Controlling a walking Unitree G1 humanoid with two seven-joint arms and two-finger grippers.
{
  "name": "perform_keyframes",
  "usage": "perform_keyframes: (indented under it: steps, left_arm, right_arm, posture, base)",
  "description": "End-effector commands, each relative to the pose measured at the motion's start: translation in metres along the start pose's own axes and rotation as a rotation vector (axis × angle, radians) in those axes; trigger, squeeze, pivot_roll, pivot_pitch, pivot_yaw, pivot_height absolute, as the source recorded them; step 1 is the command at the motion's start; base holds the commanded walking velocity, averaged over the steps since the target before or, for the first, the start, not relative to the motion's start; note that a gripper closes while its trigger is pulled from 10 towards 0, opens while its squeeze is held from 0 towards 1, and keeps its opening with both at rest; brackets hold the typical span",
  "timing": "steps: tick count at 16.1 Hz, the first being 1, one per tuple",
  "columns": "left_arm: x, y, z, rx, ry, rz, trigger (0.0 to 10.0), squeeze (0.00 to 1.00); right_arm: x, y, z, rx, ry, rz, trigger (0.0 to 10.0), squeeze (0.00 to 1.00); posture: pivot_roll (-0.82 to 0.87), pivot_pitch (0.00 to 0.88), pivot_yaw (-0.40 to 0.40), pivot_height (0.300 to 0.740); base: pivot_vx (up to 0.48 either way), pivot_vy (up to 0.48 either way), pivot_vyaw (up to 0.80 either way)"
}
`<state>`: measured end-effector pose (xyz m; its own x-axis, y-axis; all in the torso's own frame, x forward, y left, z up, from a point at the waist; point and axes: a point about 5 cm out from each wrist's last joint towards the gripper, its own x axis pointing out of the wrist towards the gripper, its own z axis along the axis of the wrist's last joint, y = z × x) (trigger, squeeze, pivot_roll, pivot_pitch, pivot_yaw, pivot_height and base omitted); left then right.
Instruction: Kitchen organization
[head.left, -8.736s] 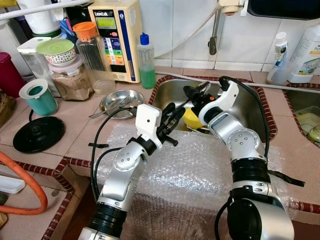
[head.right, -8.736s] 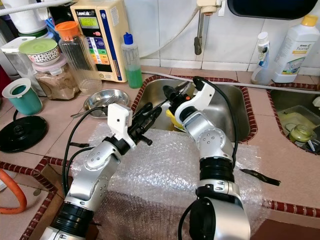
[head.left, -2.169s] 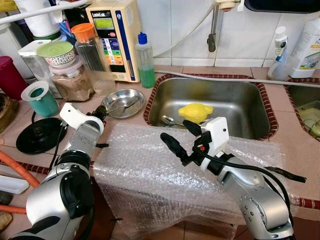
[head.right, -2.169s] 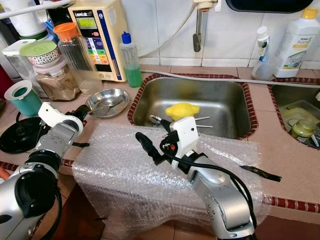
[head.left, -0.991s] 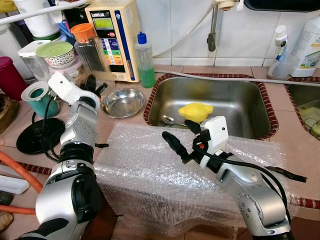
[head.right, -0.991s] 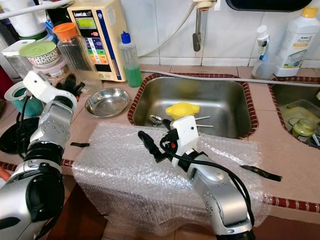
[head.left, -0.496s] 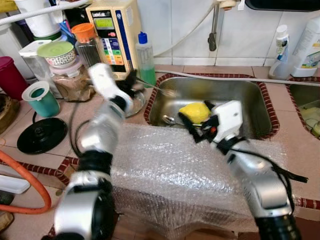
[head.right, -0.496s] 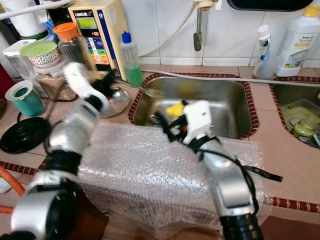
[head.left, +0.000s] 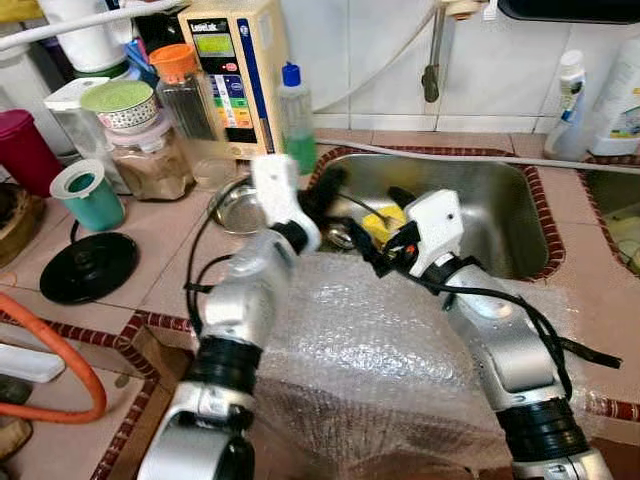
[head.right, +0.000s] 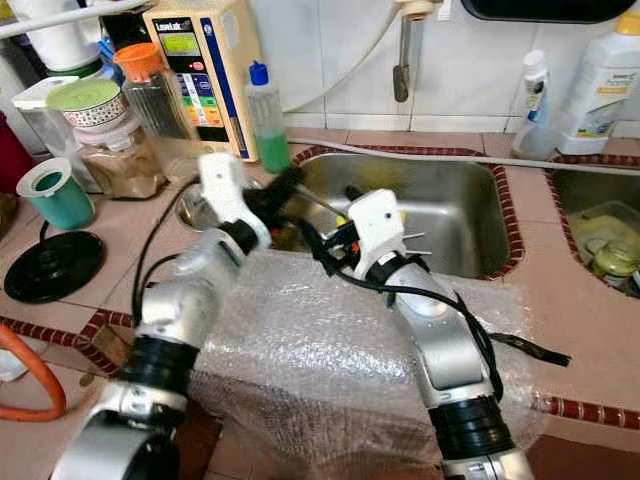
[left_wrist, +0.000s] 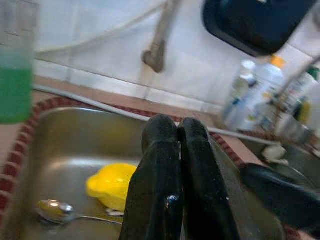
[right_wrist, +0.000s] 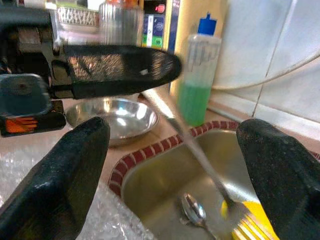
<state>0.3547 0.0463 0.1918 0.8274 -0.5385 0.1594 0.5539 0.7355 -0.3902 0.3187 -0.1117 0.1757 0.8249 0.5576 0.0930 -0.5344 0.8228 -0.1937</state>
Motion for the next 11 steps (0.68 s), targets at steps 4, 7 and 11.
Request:
perform_keyframes:
  steps: [4,7,11]
  left_arm:
    - [-0.005,-0.009,0.003,0.043,-0.008,-0.027,0.0,0.00]
    - [-0.007,-0.008,0.003,0.058,-0.001,-0.028,0.0,0.00]
    - [-0.014,-0.009,0.002,0.062,0.005,-0.027,0.0,0.00]
  right_arm:
    - [0.015,0.004,-0.007,-0.100,0.047,0.062,10.0,0.00]
    - [0.020,0.003,-0.015,-0.145,0.090,0.063,0.0,0.00]
    - [0.024,-0.008,-0.018,-0.145,0.103,-0.007,0.0,0.00]
  posture:
    - [-0.04,0.000,0.110,0.740]
    - [-0.04,0.000,0.109,0.740]
    - [-0.03,0.000,0.106,0.740]
  base:
    - [0.000,0.000,0.00]
    - [0.000,0.000,0.00]
    - [0.000,0.000,0.00]
